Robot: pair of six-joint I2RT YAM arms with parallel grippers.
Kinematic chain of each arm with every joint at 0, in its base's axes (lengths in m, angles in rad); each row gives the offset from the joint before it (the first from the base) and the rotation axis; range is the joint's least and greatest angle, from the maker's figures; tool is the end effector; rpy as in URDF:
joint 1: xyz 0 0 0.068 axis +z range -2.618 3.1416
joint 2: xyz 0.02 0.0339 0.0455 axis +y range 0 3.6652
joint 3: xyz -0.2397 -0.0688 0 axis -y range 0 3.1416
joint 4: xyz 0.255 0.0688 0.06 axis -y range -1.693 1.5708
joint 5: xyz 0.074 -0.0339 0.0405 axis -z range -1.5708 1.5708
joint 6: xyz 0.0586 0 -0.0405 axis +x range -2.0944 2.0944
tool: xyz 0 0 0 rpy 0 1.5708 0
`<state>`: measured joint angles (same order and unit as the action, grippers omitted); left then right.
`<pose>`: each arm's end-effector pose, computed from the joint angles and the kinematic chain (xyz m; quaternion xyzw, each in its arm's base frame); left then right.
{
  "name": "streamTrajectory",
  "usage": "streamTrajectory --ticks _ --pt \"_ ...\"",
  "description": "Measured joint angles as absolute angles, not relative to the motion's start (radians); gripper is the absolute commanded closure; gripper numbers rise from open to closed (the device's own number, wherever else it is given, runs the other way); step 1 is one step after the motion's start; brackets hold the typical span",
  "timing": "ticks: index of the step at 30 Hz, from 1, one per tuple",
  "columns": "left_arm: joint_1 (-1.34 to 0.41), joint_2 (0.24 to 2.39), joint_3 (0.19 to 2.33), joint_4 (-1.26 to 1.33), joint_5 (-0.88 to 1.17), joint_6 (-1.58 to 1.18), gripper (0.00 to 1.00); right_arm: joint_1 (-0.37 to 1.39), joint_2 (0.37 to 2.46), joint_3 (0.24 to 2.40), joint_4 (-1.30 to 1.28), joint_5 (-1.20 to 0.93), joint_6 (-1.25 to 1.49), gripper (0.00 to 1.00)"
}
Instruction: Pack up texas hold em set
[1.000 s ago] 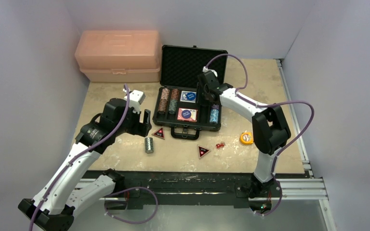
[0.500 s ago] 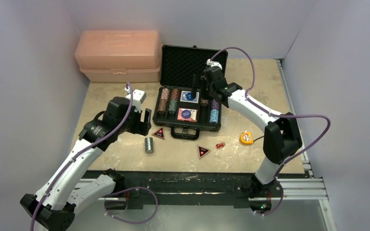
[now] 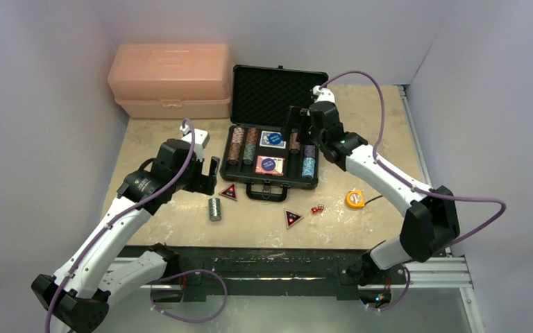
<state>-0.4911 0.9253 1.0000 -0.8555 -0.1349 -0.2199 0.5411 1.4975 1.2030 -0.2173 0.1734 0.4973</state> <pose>0.1972 -0.0965 0.2909 0.0988 0.9160 -0.0753 0.3816 0.3298 0.1864 0.2714 0.0249 0.8606 0.1848 0.4740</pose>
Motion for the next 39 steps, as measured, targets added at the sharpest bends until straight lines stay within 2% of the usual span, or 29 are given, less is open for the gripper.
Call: streamTrajectory --ticks 14,25,34,39 --pt "-0.491 0.908 0.995 -0.923 -0.190 -0.332 0.00 0.541 1.410 1.155 -0.137 0.168 0.506 0.01" --pt "-0.492 0.892 0.900 -0.963 -0.178 -0.474 0.00 0.541 1.409 1.156 -0.150 0.130 0.503 0.01" --pt "-0.604 0.934 0.836 -0.932 -0.209 -0.593 0.00 0.541 1.409 1.156 -0.150 0.083 0.488 0.01" --pt "-0.625 0.978 0.797 -0.894 -0.208 -0.624 0.05 0.541 1.409 1.156 -0.150 0.081 0.483 0.01"
